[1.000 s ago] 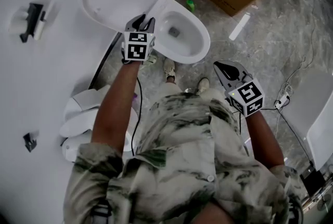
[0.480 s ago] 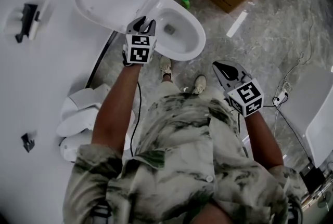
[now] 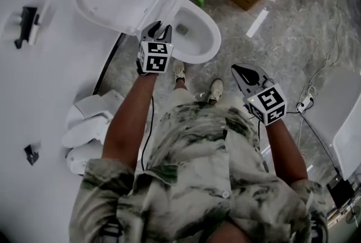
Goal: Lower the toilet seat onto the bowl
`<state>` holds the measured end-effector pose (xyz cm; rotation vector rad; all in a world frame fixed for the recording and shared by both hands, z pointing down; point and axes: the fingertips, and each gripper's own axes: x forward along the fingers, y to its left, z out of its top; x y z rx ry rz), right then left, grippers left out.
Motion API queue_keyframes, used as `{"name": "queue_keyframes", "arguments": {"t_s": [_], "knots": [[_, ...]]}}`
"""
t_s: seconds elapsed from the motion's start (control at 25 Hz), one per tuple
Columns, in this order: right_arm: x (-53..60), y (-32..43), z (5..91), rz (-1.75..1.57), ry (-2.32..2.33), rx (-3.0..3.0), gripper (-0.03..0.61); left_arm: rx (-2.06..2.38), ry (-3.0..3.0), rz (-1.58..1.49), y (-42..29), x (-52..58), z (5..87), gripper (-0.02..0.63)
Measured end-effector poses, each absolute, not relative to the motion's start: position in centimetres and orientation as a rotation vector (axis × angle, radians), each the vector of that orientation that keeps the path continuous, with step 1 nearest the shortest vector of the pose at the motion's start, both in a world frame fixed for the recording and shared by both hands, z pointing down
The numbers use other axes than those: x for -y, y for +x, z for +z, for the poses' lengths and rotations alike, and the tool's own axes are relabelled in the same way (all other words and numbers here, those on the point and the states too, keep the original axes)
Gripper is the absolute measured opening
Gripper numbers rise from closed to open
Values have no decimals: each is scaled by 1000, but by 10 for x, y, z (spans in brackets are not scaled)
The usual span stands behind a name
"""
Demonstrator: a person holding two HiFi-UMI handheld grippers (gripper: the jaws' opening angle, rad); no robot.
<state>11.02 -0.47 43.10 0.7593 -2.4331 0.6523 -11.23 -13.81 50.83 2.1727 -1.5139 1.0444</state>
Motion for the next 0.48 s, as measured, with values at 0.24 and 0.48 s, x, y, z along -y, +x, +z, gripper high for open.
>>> {"name": "queue_keyframes", "arguments": {"t_s": [0.24,0.48], "knots": [[4,120,435,658,766,2431,23,1493,2158,1072,-100,129,519,138],[-1,127,444,669,761,2425,23,1480,2169,1094,-87,123,530,138]]}}
